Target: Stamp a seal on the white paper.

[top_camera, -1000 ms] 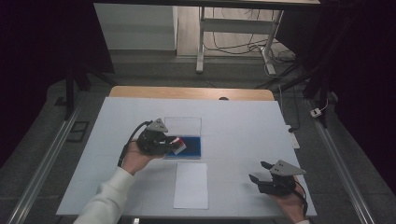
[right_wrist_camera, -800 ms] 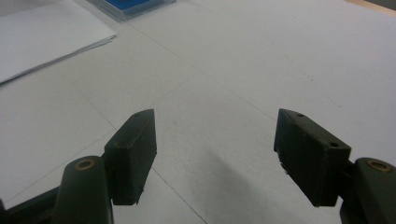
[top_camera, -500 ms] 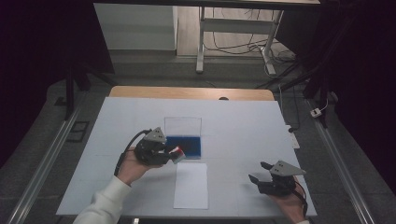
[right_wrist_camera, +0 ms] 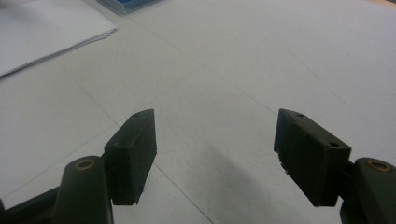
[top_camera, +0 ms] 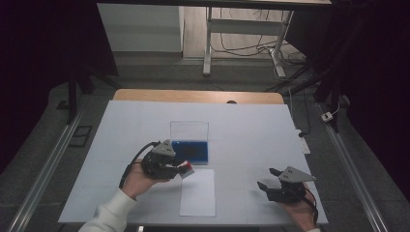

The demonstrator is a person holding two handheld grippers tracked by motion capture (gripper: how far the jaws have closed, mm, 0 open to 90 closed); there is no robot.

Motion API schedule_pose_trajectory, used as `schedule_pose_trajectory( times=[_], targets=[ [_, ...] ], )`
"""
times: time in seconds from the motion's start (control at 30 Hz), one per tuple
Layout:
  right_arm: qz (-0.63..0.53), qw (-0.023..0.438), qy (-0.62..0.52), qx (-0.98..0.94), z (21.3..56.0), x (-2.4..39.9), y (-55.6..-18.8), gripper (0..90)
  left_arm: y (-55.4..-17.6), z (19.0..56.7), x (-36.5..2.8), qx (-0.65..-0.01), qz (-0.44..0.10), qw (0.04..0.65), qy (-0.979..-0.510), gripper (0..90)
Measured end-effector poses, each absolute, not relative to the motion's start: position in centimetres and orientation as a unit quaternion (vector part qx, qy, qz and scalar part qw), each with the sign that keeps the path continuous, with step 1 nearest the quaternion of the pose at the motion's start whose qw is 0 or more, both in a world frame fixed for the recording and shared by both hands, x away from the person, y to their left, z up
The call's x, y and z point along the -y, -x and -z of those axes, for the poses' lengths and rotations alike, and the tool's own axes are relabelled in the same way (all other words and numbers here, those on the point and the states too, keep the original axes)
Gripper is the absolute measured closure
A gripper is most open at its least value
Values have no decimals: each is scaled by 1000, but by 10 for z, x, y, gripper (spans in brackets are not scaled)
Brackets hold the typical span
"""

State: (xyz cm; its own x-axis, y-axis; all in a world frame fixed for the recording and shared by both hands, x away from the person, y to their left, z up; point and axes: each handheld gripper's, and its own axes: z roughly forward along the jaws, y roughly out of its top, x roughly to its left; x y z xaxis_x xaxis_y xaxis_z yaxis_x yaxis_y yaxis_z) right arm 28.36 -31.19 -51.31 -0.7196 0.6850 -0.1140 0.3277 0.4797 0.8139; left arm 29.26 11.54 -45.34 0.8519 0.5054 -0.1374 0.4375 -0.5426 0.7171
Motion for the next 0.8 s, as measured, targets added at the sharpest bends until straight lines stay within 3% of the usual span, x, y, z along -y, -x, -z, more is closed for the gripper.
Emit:
schedule_pose_trajectory(
  times=[0.8],
  targets=[
    [-406,218,-305,-834,514,312,-283,293,-281,471,-79,-233,-38,364,-901,702]
  ],
)
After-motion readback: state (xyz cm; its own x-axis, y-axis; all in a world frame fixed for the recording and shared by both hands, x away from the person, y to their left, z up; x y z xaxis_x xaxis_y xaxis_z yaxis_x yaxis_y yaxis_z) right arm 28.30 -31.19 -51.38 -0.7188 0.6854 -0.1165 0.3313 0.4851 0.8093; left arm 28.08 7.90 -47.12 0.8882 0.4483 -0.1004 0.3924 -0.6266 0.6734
